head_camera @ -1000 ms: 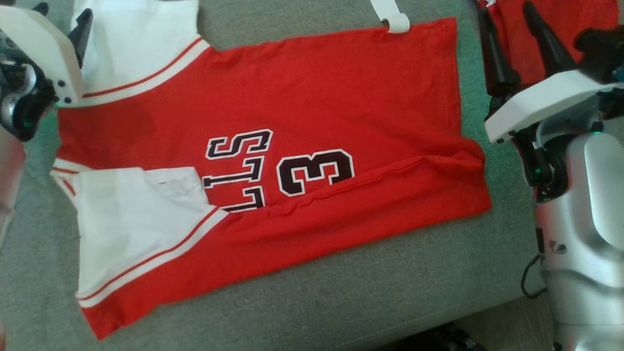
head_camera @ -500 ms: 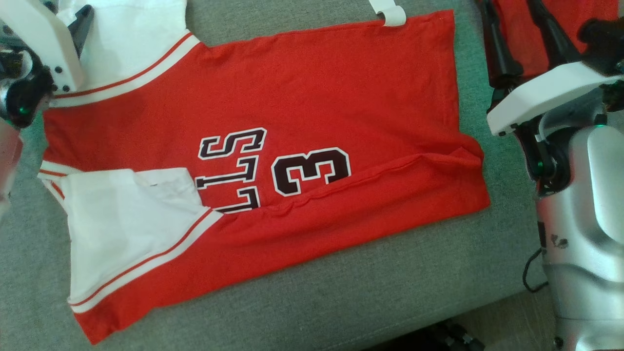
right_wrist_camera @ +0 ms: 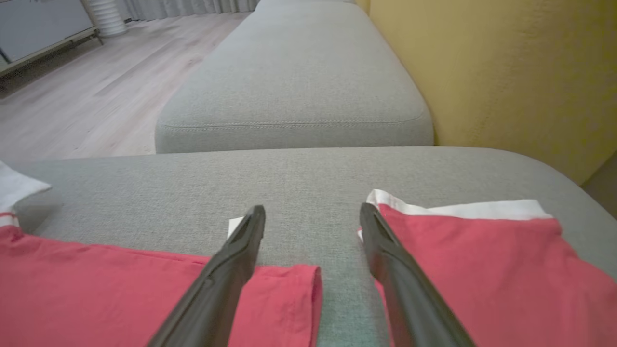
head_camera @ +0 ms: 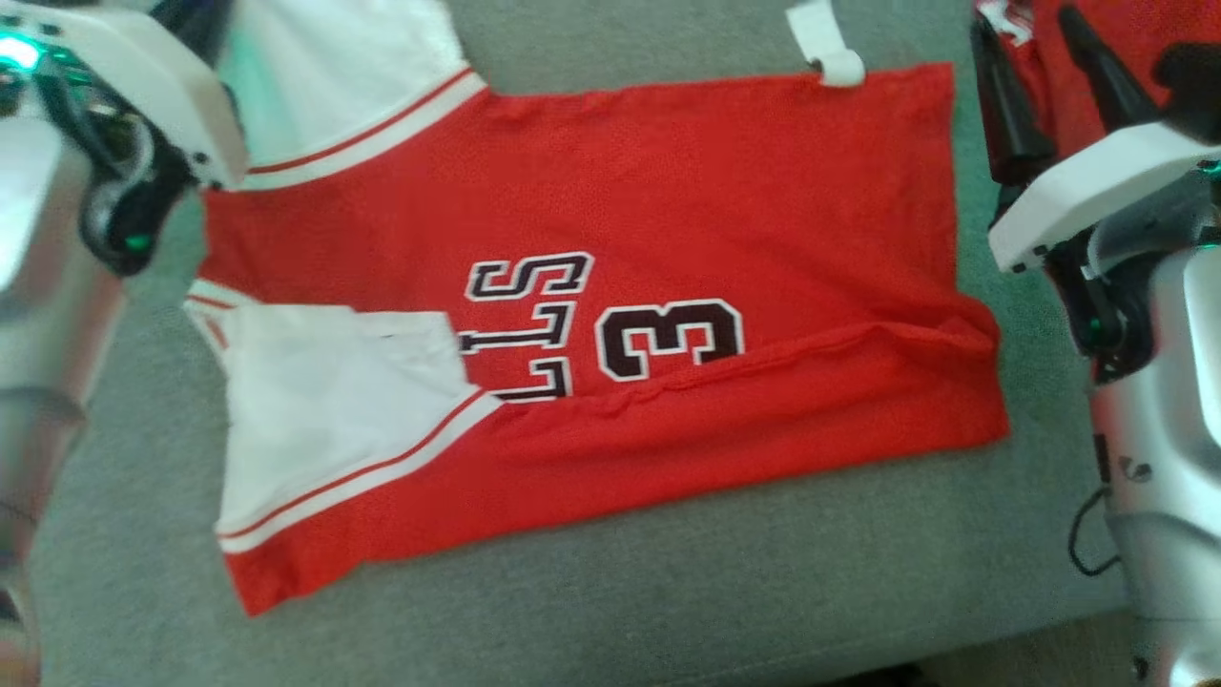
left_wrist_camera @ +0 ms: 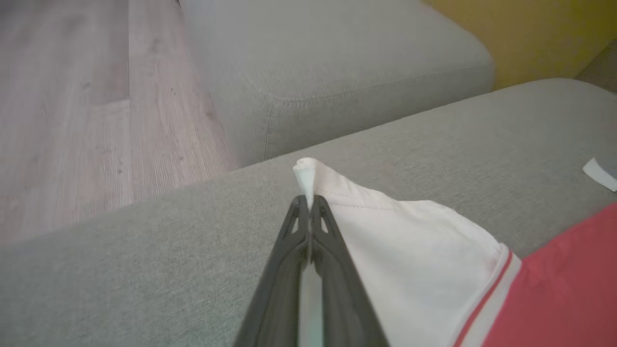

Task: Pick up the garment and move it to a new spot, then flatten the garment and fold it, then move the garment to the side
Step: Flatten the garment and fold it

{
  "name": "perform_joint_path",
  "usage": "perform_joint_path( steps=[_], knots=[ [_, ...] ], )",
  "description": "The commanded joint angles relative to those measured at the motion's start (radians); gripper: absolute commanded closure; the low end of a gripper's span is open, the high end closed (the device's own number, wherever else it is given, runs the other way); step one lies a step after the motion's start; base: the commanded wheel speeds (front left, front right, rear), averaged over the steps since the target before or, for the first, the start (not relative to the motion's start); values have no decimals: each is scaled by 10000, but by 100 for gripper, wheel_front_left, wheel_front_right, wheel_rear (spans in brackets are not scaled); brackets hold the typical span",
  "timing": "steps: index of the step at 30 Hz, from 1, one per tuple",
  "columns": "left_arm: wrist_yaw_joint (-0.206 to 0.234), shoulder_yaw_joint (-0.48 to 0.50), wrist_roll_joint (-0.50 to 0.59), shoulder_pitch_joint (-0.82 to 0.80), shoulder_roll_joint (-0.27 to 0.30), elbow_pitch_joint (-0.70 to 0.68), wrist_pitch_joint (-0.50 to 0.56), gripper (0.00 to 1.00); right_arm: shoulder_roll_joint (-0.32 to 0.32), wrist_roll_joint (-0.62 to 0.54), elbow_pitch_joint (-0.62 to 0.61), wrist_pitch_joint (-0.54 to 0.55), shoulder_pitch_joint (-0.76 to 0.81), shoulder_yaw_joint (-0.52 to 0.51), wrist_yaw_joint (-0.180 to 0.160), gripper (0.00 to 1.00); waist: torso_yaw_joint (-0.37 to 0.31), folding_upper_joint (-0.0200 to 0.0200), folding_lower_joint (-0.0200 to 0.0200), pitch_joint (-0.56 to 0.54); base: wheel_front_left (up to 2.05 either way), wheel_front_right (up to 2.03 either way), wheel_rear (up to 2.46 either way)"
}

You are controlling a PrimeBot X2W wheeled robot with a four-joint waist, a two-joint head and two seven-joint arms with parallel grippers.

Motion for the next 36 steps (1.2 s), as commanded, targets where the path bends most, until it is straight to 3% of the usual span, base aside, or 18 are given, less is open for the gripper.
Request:
perform_joint_path(
  steps=[1, 8, 17, 23, 33, 34, 35, 36],
  knots=[
    [18, 190, 190, -169, 318, -420, -517, 100, -278, 129, -158, 92, -226, 249, -7, 0, 581, 0, 0, -480, 0, 0, 0],
    [18, -177, 269, 437, 167, -1303, -1478, 100, -894, 476, 687, 364, -171, 566, -7, 0, 1424, 0, 0, -1007, 0, 0, 0],
    [301, -542, 341, 1530, 436, -3317, -1544, 100, -1585, 601, 2606, 611, -329, 571, -7, 0, 2218, 0, 0, -1308, 0, 0, 0],
    [500, -656, 138, 1960, 628, -4616, -1163, 100, -1657, 418, 3880, 480, -686, 405, -7, 0, 2491, 0, 0, -1195, 0, 0, 0],
    [763, -630, 112, 1933, 788, -5270, -941, 100, -1567, 175, 5272, 513, -1351, 427, -7, 0, 2585, 0, 0, -832, 0, 0, 0],
    [778, -628, 112, 1926, 794, -5265, -937, 100, -1562, 206, 5357, 508, -1413, 470, -7, 56, 2581, 0, 0, -814, 0, 0, 0],
    [802, -620, 109, 1923, 799, -5238, -938, 100, -1560, 227, 5419, 470, -1481, 527, -7, 100, 2573, 0, 0, -804, 0, 0, 0],
    [827, -603, 102, 1923, 808, -5193, -949, 100, -1554, 250, 5454, 401, -1560, 585, -7, 100, 2555, 0, 0, -801, 0, 0, 0]
  ],
)
